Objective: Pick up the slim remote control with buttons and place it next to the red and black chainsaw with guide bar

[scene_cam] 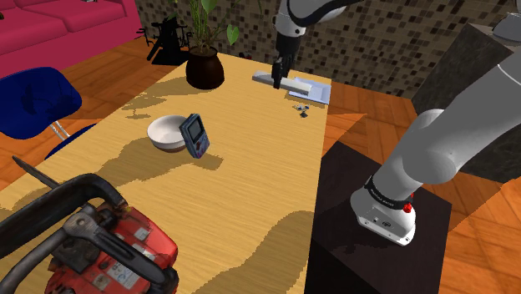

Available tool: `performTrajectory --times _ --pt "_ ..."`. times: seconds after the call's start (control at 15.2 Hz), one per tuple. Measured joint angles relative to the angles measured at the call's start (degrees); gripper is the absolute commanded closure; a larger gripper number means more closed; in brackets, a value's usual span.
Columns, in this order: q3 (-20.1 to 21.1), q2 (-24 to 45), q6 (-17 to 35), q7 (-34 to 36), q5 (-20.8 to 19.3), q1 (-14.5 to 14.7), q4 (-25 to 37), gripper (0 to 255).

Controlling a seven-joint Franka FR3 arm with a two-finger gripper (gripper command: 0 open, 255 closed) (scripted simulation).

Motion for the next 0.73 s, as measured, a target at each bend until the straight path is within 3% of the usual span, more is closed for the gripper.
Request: performTrajectory --times 0.73 --pt "0.2 -1.7 -8.8 0.4 -0.1 0.1 7.1 255"
